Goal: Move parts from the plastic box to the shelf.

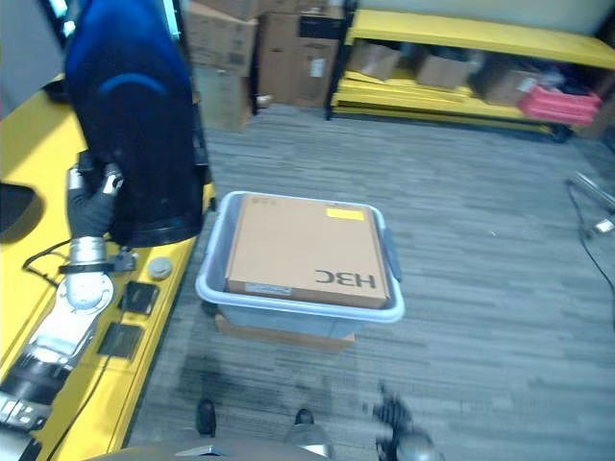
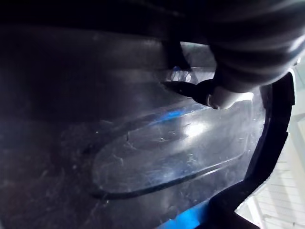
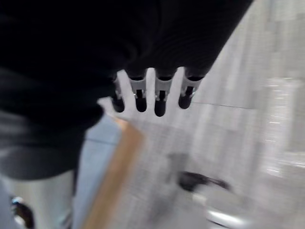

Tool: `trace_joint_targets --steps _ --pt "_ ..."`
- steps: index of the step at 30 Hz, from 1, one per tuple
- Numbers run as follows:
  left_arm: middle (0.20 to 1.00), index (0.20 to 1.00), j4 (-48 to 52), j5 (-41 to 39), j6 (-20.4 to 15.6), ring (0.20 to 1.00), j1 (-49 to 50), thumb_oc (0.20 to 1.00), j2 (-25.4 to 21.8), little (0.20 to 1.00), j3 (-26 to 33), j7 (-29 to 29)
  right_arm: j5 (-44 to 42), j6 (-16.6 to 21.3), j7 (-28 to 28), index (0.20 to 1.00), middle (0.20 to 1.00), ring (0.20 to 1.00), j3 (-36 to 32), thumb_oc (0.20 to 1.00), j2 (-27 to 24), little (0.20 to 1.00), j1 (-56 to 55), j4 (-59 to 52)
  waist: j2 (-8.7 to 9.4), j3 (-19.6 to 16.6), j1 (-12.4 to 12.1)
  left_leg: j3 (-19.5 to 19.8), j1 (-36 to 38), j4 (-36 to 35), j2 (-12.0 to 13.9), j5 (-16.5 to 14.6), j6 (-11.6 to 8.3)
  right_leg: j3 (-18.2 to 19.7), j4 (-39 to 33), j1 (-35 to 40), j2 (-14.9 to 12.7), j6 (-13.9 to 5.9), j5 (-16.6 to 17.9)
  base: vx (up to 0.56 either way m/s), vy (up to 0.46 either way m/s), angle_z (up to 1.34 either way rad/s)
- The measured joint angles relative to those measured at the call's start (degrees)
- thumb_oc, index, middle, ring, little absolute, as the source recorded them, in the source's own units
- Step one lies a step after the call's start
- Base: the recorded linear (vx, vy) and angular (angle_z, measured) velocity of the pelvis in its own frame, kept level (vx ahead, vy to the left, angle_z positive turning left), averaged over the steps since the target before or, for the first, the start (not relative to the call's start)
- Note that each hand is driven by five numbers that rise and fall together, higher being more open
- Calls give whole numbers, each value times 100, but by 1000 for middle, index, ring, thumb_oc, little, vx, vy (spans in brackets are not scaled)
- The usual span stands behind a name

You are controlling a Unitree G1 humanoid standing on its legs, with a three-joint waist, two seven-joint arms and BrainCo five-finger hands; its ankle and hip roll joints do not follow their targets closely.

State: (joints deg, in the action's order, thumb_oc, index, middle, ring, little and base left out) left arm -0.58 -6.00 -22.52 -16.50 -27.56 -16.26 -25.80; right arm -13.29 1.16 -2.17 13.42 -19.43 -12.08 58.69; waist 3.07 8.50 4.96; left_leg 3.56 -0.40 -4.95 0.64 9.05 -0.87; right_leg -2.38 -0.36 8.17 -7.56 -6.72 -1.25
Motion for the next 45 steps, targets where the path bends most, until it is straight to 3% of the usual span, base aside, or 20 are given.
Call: trace_joint_targets --steps 2,4,5,6,7,9,12,14,16,19,22,26,29,30,31,33,38,40,43,45 --pt "200 200 7 -415 -126 200 33 200 137 200 -41 465 -243 -25 192 1000 1000 1000 -14 1000 318 1000 254 1003 -54 55 -245 448 -122 0 45 45 -48 162 5 71 198 21 -222 -33 -270 142" --pt "200 200 106 -928 -119 200 152 200 410 200 63 845 -729 -334 521 1000 1000 1000 -205 1000 310 1000 702 1434 -261 136 -539 771 -295 -1 225 20 -75 -109 -85 240 541 200 -173 -59 -416 142" --pt "200 200 633 -1176 -83 200 483 200 729 200 79 1158 -891 -891 875 1000 1000 1000 -491 1000 383 1000 841 1556 -318 143 -612 1135 -565 0 285 -240 -187 -337 -331 397 861 544 -157 -92 -328 202" --pt "200 200 922 -1198 -44 200 683 200 784 200 62 1237 -823 -1052 971 1000 1000 1000 -465 1000 459 1000 893 1635 -360 190 -794 1149 -651 37 317 -659 -402 -461 -378 383 919 691 -155 -120 -180 197" --pt "200 200 1199 -1201 4 200 899 200 723 200 120 1257 -621 -1133 976 1000 1000 1000 -398 1000 477 1000 873 1681 -251 245 -940 1021 -656 40 314 -827 -346 -655 -412 405 823 669 -44 -168 -2 130" --pt "200 200 1307 -1363 66 200 1302 200 372 200 361 1358 -197 -1172 1018 1000 1000 1000 25 1000 234 1000 822 1554 -299 425 -1231 -112 -568 60 305 -774 -373 -1270 -430 609 694 696 -35 -232 35 124" --pt "200 200 923 -1520 155 200 1219 200 331 200 582 1406 -271 -1259 934 1000 1000 1000 45 1000 40 1000 904 1208 -216 514 -1015 -1869 -409 615 448 -732 -422 -2193 -426 769 442 694 -59 -169 82 146" --pt "200 200 886 -1515 181 200 1217 200 332 200 702 1339 -386 -1295 927 1000 1000 1000 -22 1000 13 1000 1464 1149 -157 556 -921 -2112 -178 1106 767 -785 -414 -2481 -369 659 193 606 8 -96 185 99" --pt "200 200 887 -1495 195 200 1216 200 339 200 706 1322 -360 -1347 931 1000 1000 1000 -43 1000 -6 1000 1761 1136 -151 606 -827 -2098 237 1164 801 -900 -436 -2537 -313 641 6 504 63 -60 178 59" --pt "200 200 902 -1405 284 200 1006 200 338 200 702 1439 -214 -1399 936 1000 1000 1000 -57 1000 -109 1000 1769 1157 -529 560 -598 -2532 818 741 635 -842 -260 -2991 255 662 -241 178 -82 -19 245 109" --pt "200 200 1346 -1418 373 200 1015 200 147 200 1011 1505 -227 -1541 936 1000 1000 1000 -116 1000 162 1000 1644 1275 -348 540 -828 -2211 784 266 161 -640 55 -2688 433 451 -540 236 -338 33 293 101" --pt "200 200 1388 -1525 382 200 1001 200 -327 200 1168 1740 -204 -1613 995 1000 1000 1000 -188 1000 234 1000 1795 1486 -309 511 -1091 -1834 720 45 -301 -539 310 -2611 528 471 -841 93 -46 38 342 66" --pt "200 200 1412 -1553 395 200 959 200 -601 200 1056 1948 -651 -1588 889 1000 1000 1000 -236 1000 308 1000 1977 1413 -458 497 -1124 -1657 707 44 -409 -611 465 -2605 1564 126 -1204 86 136 70 280 45" --pt "200 200 1452 -1638 415 200 917 200 -600 200 917 2007 -665 -1587 893 1000 1000 1000 -363 1000 175 1000 2014 1438 -544 512 -1084 -1449 785 44 -448 -666 731 -2222 2417 -286 -1340 52 243 31 139 39" --pt "200 200 1441 -1643 412 200 880 200 -563 200 838 2011 -665 -1495 925 1000 1000 1000 -469 1000 108 1000 1999 1408 -575 526 -1005 -1320 799 58 -467 -589 732 -1742 2890 -582 -1243 -86 -36 12 68 66" --pt "200 200 1263 -1656 407 200 591 200 -462 200 507 2019 -659 -1459 992 1000 1000 1000 -388 1000 5 1000 2058 1395 -753 565 -702 -962 710 46 -286 -538 601 -1103 2844 -962 -401 -98 -726 62 29 93" --pt "200 200 1199 -1699 411 200 524 200 -429 200 359 2143 -654 -1341 1173 1000 1000 1000 -335 1000 52 1000 1781 1454 -551 557 -489 -537 665 15 -627 -634 711 -785 1627 -1910 556 173 -559 131 -29 56" --pt "200 200 1168 -1699 411 200 526 200 -314 200 346 2193 -654 -1336 1193 1000 1000 1000 -333 1000 97 1000 1632 1534 -522 563 -340 -331 762 8 -758 -639 735 -451 1277 -1940 654 198 -188 147 -50 88" --pt "200 200 1125 -1701 410 200 793 200 -243 200 347 2235 -651 -1364 1195 1000 1000 1000 -330 1000 180 1000 1570 1523 -475 443 -441 -240 1000 60 -860 -862 760 -553 1070 -1689 577 499 215 106 67 34" --pt "200 200 1081 -1758 419 200 828 200 -256 200 309 2245 -648 -1386 1171 1000 1000 1000 -337 1000 187 1000 1620 1510 -410 483 -470 -253 666 1095 -891 -1177 311 -666 876 -1450 493 725 353 125 192 46"
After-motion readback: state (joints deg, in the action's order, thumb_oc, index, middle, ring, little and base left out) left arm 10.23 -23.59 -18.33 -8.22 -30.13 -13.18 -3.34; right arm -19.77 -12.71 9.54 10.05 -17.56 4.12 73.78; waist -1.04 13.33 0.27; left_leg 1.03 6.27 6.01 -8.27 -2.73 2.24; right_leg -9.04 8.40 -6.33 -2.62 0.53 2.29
